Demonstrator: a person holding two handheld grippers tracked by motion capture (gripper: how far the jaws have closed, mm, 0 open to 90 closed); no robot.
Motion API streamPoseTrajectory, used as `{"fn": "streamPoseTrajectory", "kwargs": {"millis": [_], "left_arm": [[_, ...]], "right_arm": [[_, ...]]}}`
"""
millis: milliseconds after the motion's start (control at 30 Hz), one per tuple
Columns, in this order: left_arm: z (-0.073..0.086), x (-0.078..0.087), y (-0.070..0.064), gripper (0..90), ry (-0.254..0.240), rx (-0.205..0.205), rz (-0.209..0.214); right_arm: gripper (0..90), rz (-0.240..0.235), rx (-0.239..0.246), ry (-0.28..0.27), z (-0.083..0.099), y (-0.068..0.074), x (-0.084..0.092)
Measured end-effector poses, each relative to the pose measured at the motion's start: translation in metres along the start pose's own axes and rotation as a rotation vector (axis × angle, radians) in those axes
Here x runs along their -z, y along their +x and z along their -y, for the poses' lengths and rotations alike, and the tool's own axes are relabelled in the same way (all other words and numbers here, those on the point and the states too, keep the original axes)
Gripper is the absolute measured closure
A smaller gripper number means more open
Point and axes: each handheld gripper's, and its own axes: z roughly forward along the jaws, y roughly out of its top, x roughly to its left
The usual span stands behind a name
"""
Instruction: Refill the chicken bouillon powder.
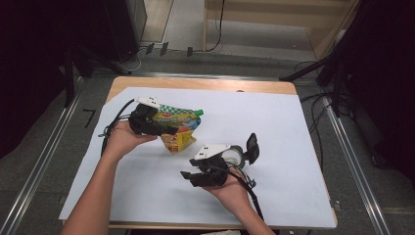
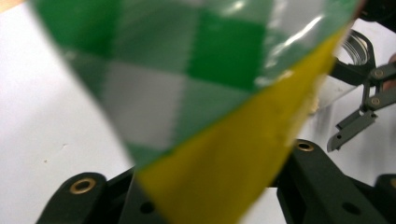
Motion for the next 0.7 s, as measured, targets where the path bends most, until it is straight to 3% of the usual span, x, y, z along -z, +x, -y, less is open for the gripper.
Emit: {"fn": "streamPoseTrajectory", "kwargs": {"millis": [233,400,567,700], "left_arm": [[-0.002,0.006,0.001,84.1,-0.055,0.025,0.002],[-0.005,0.007,-0.001,89.8,-0.048,0.04,-0.006],[-0.014,0.014,-0.008,90.0,-0.036,0.065,-0.046],[-0.022,0.024,-0.016,90.0,-0.042,0.058,-0.037]], "right_arm": [[49.6,-0.003,0.004,0.011,0.003,0.002,-0.002],[48.8,-0.016,-0.012,0.003,0.005,0.0,-0.002],[47.9,-0.006,-0.011,-0.011,0.006,-0.002,0.0],[47.8,-0.014,0.002,-0.029,0.008,-0.002,0.0]]}}
